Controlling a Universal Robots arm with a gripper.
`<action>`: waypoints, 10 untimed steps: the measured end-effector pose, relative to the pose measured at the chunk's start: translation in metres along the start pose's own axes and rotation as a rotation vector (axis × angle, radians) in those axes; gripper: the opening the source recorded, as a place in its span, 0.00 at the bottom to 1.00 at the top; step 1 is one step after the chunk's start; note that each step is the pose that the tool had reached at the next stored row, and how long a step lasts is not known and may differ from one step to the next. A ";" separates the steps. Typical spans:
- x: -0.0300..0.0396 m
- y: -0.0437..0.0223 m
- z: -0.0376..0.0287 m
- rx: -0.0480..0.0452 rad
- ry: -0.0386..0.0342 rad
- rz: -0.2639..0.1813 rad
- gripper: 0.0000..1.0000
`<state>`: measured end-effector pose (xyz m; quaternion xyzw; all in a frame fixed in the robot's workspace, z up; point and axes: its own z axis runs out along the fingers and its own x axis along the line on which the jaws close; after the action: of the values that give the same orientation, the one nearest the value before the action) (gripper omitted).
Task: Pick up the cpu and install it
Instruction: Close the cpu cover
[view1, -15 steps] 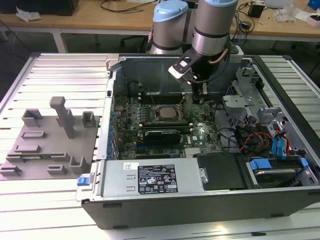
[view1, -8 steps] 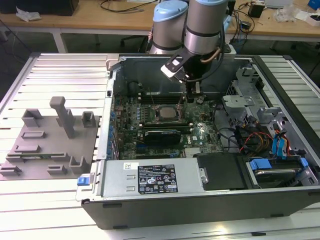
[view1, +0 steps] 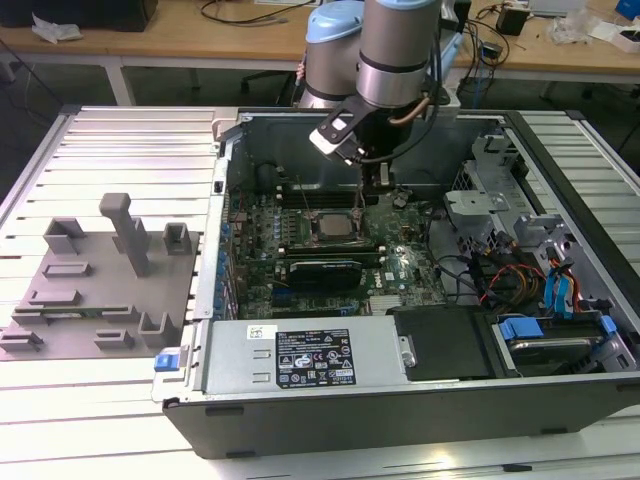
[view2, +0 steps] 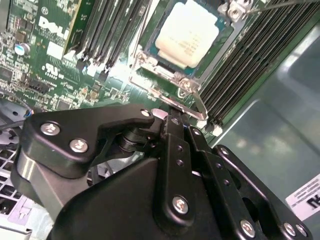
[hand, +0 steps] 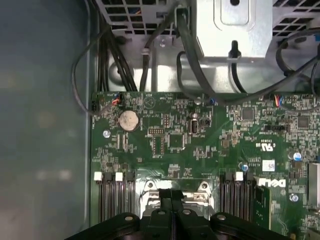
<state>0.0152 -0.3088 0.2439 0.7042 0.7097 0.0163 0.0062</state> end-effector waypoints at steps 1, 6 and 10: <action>0.0001 -0.0013 0.0000 0.0000 0.0000 0.000 0.11; 0.0001 -0.0036 -0.0001 0.0000 0.0000 0.000 0.11; 0.0002 -0.0037 0.0004 0.0133 0.0057 0.000 0.11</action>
<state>0.0115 -0.3087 0.2434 0.7044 0.7097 0.0136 -0.0005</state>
